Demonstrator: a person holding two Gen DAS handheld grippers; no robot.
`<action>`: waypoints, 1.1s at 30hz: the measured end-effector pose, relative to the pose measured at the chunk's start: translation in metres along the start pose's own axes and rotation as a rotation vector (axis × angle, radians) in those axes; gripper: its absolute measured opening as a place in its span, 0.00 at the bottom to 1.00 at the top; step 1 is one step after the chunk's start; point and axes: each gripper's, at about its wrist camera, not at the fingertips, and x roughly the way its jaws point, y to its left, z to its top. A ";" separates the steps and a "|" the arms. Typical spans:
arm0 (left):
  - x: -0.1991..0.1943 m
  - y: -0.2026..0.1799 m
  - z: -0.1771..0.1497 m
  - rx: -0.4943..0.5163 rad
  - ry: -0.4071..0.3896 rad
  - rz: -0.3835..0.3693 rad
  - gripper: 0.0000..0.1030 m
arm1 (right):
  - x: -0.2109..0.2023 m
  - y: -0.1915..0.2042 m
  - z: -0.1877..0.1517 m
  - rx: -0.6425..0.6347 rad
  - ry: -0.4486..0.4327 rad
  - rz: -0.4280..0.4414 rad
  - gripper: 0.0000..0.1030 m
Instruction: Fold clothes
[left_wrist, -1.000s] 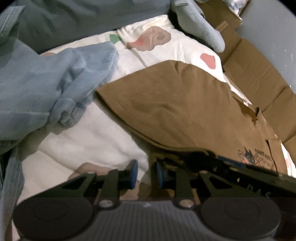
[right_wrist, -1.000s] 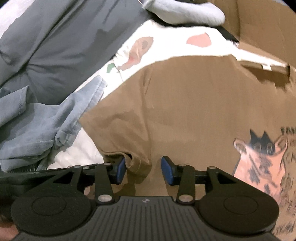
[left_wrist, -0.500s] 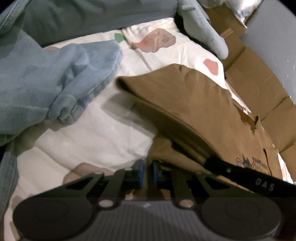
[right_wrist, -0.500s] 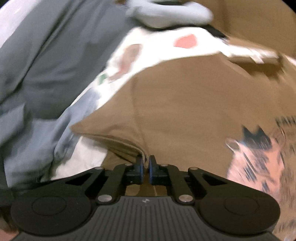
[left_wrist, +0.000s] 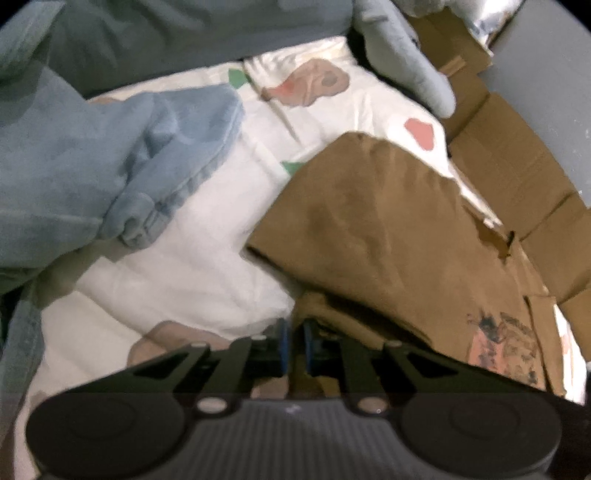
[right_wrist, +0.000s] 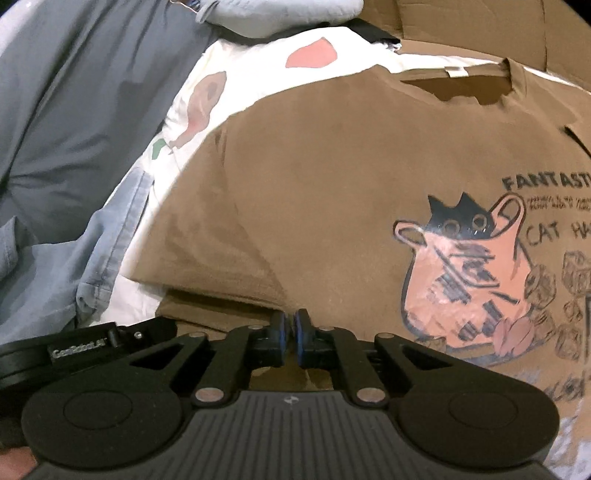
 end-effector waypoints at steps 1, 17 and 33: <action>-0.005 0.000 0.001 -0.009 -0.010 -0.012 0.11 | -0.003 -0.001 0.001 -0.005 -0.002 0.000 0.22; 0.011 0.013 0.036 -0.072 -0.098 0.068 0.38 | -0.015 0.003 -0.002 -0.052 -0.034 0.055 0.42; 0.001 -0.016 0.050 -0.002 -0.108 -0.034 0.05 | -0.020 0.011 0.011 -0.080 -0.099 0.111 0.42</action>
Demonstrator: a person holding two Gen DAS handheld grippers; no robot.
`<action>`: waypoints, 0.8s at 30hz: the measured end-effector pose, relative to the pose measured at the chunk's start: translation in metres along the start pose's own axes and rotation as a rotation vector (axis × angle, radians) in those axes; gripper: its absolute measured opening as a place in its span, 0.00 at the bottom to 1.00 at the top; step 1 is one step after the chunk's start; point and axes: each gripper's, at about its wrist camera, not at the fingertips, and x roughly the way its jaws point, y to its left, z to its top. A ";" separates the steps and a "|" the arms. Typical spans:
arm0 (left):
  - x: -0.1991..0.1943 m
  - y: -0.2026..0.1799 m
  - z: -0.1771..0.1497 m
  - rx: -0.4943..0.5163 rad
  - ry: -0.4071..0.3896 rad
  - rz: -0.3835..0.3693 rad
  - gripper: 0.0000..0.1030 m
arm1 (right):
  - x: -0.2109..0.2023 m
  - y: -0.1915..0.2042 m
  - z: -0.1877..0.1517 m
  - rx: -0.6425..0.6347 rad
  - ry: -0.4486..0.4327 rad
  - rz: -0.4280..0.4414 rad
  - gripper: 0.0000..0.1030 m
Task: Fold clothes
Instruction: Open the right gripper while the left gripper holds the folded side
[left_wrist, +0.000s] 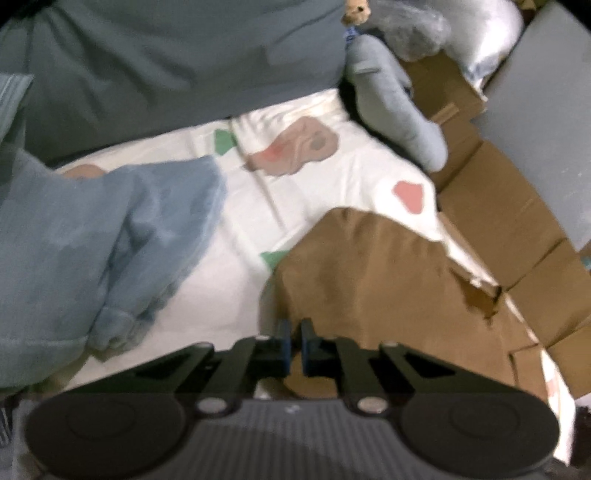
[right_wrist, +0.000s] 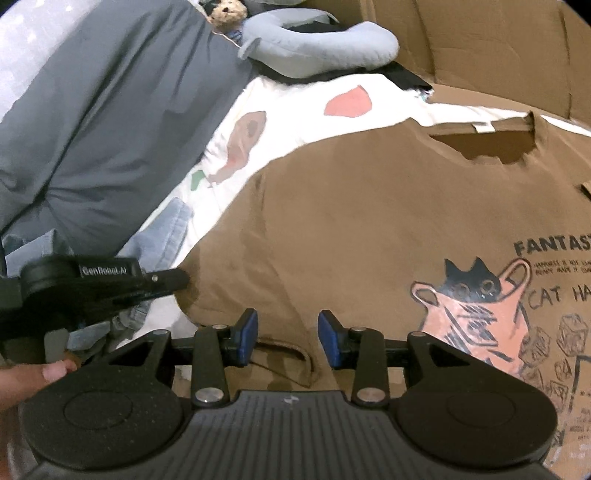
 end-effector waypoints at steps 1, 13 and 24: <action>-0.002 -0.003 0.001 0.001 -0.001 -0.011 0.05 | 0.000 0.002 0.001 -0.006 -0.003 0.012 0.42; -0.013 -0.035 0.017 0.020 0.019 -0.140 0.05 | 0.005 0.023 0.018 -0.077 -0.033 0.148 0.49; -0.014 -0.046 0.027 -0.045 0.032 -0.245 0.05 | 0.027 0.032 0.044 -0.075 -0.043 0.182 0.47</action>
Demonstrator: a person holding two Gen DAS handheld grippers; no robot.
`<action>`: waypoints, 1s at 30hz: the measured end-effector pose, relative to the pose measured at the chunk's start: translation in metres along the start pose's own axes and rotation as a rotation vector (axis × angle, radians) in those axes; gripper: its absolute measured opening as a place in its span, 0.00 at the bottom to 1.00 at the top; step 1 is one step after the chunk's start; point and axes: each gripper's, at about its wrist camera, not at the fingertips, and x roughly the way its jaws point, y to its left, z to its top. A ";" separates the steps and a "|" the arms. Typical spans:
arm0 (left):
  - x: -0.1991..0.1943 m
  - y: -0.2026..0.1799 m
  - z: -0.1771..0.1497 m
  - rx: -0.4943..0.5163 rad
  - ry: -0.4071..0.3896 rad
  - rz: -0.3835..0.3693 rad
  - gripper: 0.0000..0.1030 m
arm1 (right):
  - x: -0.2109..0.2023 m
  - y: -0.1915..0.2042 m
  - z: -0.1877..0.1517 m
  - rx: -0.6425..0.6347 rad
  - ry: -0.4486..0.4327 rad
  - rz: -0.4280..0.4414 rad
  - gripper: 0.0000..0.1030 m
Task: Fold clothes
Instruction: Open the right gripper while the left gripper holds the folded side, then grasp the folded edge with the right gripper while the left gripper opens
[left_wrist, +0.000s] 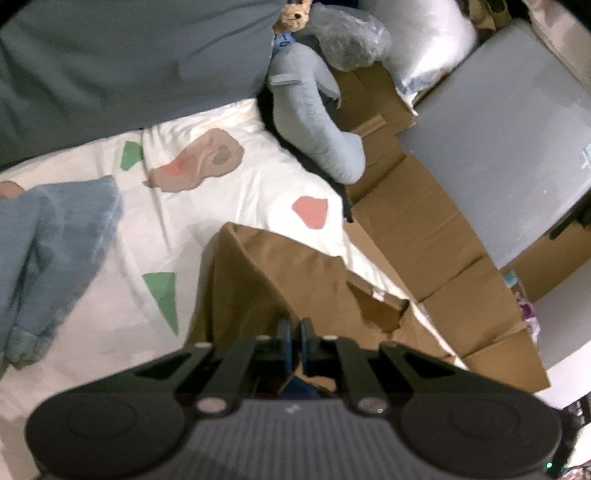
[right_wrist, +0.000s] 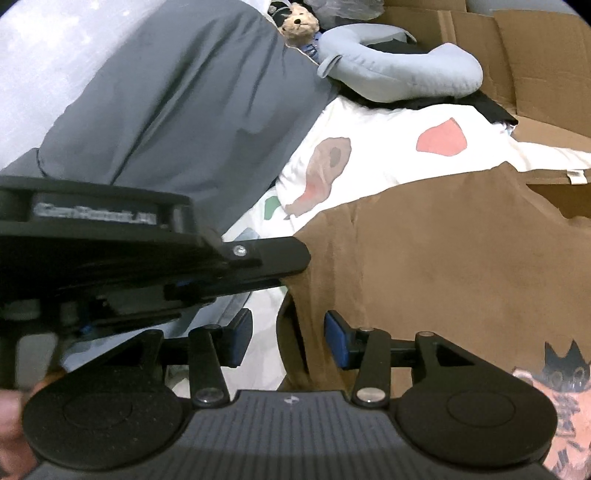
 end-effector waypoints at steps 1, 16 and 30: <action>0.000 0.000 0.001 -0.005 0.000 -0.009 0.05 | 0.002 -0.002 0.002 0.004 0.005 0.000 0.35; 0.006 0.008 0.013 0.025 -0.010 0.094 0.27 | -0.002 -0.041 0.035 0.046 0.061 -0.043 0.02; 0.043 0.024 0.053 0.094 0.034 0.209 0.32 | -0.005 -0.113 0.032 0.177 0.067 -0.137 0.02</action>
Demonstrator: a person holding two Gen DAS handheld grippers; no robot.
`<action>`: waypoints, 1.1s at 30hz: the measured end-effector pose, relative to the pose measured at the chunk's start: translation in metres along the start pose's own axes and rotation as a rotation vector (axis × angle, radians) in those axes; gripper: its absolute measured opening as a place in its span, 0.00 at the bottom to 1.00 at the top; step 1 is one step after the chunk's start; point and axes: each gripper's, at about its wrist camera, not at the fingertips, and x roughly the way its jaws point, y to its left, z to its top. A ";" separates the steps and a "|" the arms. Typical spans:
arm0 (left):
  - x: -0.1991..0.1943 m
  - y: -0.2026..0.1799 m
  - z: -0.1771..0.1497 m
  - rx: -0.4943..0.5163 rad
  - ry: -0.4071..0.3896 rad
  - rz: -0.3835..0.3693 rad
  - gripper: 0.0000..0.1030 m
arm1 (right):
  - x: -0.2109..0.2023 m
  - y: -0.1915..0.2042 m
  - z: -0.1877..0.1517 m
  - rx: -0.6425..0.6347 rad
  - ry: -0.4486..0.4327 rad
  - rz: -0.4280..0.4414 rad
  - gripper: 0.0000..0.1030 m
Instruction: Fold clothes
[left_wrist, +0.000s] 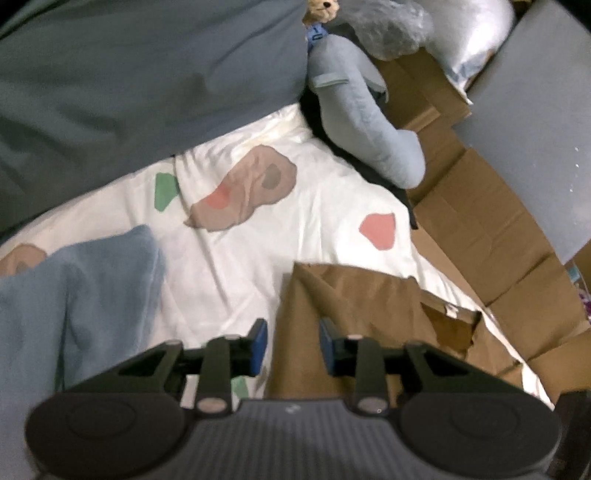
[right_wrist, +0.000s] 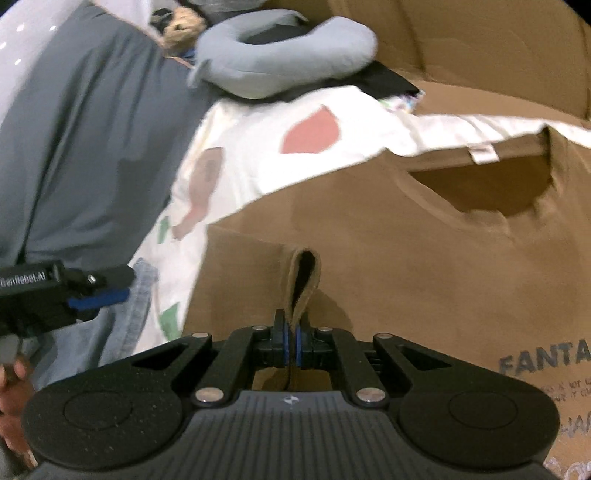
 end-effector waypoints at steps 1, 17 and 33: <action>0.004 -0.001 0.004 0.010 0.002 0.001 0.36 | 0.001 -0.004 -0.001 0.012 0.001 -0.001 0.02; 0.075 -0.022 0.053 0.165 0.111 0.061 0.49 | 0.022 -0.063 -0.009 0.258 -0.002 0.139 0.53; 0.109 -0.036 0.056 0.179 0.198 0.098 0.45 | 0.029 -0.075 0.025 0.257 0.119 0.149 0.01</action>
